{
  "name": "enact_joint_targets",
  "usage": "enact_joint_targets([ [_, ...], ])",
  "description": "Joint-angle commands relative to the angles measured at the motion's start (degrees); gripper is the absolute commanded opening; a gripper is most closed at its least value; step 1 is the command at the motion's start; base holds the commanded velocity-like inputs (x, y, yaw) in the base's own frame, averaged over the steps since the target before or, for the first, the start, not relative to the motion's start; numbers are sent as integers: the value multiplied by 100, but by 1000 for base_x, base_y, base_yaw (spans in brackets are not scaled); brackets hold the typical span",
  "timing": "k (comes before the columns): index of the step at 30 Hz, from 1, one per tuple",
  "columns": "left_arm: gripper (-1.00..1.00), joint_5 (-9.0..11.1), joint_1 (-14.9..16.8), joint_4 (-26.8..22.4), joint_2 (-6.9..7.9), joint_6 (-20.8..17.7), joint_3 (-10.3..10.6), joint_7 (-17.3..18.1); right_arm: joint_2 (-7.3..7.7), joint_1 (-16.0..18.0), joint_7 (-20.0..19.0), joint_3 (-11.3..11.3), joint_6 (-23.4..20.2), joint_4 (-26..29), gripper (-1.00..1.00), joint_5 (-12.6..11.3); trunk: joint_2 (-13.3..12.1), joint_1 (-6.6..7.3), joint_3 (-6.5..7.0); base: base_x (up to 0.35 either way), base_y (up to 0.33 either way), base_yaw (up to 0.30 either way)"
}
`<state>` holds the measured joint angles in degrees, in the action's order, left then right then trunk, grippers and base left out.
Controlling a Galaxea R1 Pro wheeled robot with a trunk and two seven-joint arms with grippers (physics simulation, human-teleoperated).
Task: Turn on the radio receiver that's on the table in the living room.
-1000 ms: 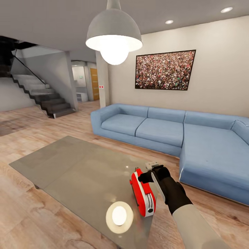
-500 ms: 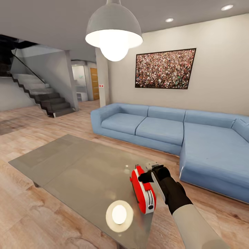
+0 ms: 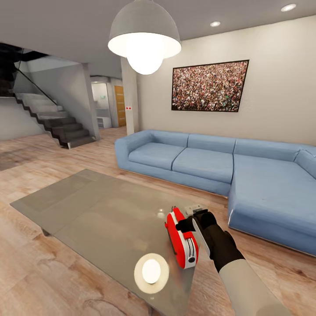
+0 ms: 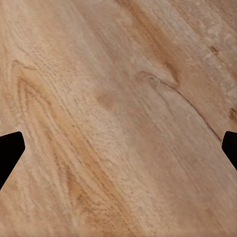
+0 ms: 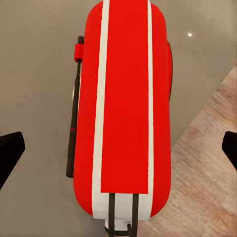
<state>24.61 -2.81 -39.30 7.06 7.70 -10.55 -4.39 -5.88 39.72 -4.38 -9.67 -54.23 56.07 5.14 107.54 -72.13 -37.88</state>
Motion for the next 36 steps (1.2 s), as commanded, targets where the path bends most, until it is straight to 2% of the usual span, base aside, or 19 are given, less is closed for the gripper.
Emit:
enact_joint_targets([
  [1, 100, 0, 0, 0, 2, -2, 0, 0, 1, 0, 3, 2, 0, -2, 100, -1, 0, 0, 0, 0, 0, 0],
  [7, 100, 0, 0, 0, 4, -3, 0, 10, 6, 1, 16, 8, 0, -7, 100, -4, 0, 0, 0, 0, 0, 0],
  [26, 100, -9, 0, 1, -3, 12, 0, 9, 5, 1, 50, 1, 0, -7, 100, -6, 762, -417, -341, 0, 0, 0],
  [36, 100, -9, 0, 1, -3, 4, 0, 8, 6, 1, 50, 9, -4, -8, 100, -12, 762, -417, -341, 0, 0, 0],
])
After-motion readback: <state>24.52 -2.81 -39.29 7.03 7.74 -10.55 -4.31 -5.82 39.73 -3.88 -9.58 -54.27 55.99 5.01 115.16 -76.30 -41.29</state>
